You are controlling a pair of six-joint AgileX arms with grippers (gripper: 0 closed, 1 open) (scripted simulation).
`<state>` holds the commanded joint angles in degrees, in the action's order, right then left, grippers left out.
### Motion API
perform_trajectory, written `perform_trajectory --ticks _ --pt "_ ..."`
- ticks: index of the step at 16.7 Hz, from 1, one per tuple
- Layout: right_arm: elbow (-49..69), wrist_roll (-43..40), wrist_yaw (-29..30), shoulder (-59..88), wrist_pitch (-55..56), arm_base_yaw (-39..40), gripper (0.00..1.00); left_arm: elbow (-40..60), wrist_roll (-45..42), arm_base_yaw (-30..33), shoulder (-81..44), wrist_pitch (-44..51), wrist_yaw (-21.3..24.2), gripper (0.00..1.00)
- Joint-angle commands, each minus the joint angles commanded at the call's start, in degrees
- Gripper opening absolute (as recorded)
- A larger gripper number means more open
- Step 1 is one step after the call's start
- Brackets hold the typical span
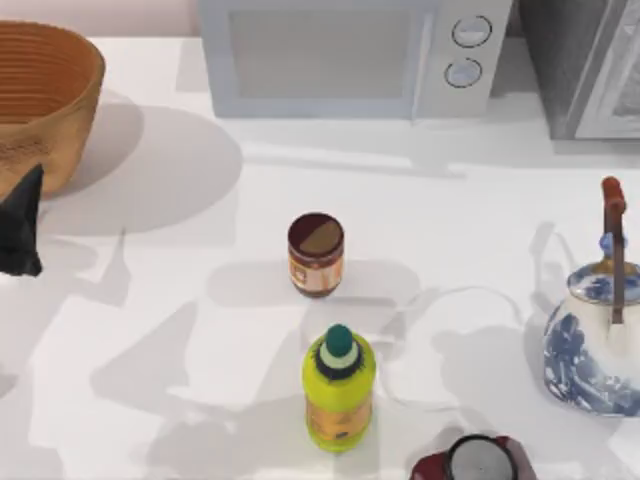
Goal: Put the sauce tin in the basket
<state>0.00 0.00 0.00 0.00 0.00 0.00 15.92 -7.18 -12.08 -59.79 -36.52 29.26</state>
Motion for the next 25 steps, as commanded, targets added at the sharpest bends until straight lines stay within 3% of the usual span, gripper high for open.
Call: perform_trajectory --ticks 8,13,18,25 --pt "0.00 0.00 0.00 0.00 0.00 0.00 1.00 15.56 -4.10 6.48 -42.21 -29.46 26.11 1.00" --pt "0.00 0.00 0.00 0.00 0.00 0.00 1.00 23.31 -2.22 12.85 -63.00 -42.69 37.87 1.00" --pt "0.00 0.00 0.00 0.00 0.00 0.00 1.00 28.89 1.65 17.82 -76.27 -50.75 44.09 1.00" --pt "0.00 0.00 0.00 0.00 0.00 0.00 1.00 33.11 5.09 20.76 -83.56 -55.79 46.71 1.00"
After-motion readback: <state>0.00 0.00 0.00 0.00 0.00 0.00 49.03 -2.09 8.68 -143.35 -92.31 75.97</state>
